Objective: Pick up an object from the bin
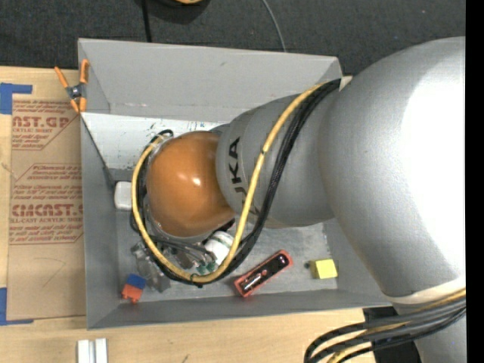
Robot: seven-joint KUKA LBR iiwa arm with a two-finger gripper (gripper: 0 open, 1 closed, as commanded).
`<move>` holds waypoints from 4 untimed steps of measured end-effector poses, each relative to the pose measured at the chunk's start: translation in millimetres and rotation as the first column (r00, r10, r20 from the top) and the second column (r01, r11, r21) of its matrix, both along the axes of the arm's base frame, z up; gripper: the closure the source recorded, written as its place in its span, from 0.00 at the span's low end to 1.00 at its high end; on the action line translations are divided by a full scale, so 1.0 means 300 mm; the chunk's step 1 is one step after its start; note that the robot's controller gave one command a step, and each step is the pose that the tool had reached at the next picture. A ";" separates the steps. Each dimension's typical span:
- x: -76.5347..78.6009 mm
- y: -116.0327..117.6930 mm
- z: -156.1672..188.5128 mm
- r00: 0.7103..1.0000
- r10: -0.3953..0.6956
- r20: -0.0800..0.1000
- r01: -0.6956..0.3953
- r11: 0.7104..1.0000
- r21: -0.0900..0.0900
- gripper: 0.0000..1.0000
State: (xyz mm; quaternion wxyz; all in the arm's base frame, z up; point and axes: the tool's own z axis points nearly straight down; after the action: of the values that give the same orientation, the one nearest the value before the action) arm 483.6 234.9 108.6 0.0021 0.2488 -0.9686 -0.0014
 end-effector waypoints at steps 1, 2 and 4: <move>0.043 -0.025 0.316 1.000 0.025 0.007 -0.025 1.000 0.005 0.00; 0.042 -0.025 0.315 1.000 0.025 0.006 -0.025 1.000 0.005 0.00; 0.005 -0.196 0.061 0.993 0.121 0.004 -0.121 0.993 0.006 0.00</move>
Offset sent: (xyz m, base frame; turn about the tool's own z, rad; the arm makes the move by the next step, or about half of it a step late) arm 0.0000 0.0000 0.0000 0.0000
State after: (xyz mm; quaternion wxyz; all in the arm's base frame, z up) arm 485.0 176.1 126.9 -0.0005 0.3070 -0.9517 -0.0040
